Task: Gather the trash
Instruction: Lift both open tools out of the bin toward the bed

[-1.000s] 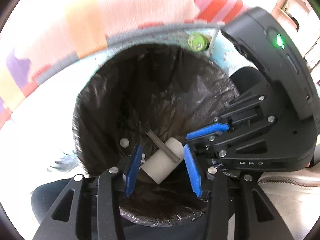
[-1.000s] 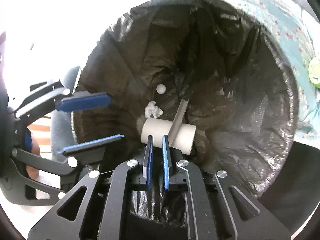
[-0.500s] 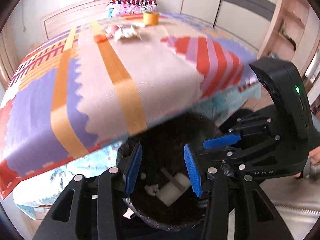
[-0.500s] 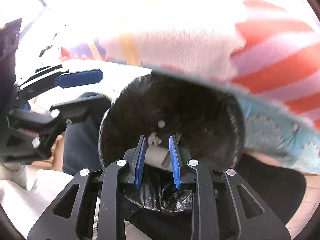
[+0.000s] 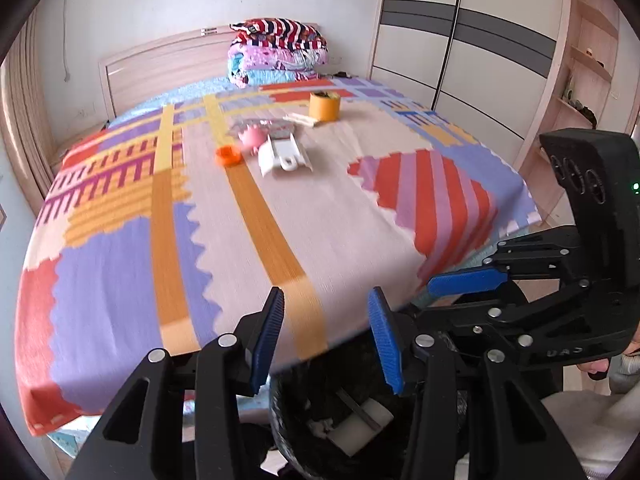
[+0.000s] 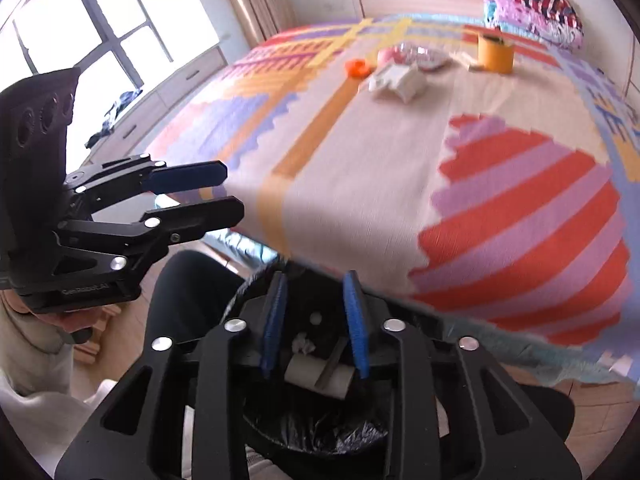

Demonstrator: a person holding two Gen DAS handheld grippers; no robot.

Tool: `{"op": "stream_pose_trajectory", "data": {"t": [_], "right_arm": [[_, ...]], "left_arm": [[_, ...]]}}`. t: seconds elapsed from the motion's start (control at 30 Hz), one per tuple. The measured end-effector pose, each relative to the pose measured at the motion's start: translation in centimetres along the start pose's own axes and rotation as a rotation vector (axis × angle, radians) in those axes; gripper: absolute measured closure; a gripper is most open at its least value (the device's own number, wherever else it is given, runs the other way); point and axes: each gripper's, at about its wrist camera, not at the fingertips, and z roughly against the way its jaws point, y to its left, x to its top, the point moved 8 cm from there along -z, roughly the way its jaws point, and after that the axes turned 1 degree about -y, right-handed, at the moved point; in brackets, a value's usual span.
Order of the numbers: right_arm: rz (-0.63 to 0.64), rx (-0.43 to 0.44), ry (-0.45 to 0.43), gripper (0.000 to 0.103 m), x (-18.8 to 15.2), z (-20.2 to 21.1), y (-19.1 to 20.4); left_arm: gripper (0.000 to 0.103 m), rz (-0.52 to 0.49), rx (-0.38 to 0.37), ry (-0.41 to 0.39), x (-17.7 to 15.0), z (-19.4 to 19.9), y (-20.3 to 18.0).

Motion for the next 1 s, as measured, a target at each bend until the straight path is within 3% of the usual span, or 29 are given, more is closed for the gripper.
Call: {"op": "stream_pose_trajectory", "data": {"t": [0.5,0.6,0.73,1.0], "right_arm": [[0.017,-0.062,-0.093,0.054,7.9,0.0,-1.9],[0.017,-0.075,-0.097,0.053,9.5,-0.6,-2.2],[-0.007,-0.073,-0.103,0.042,10.9,-1.6,-2.7],[-0.035,-0.103,-0.094,0.037,13.0,-4.2,-3.8]], "left_arm": [[0.061,-0.004,0.064,-0.056,6.2,-1.3,5.0],[0.061,0.004,0.068,-0.053,7.2,-2.3,6.2],[0.061,0.012,0.053,-0.042,8.4,-3.9,7.4],[0.061,0.013,0.048,-0.010,10.1,-7.6,9.4]]}}
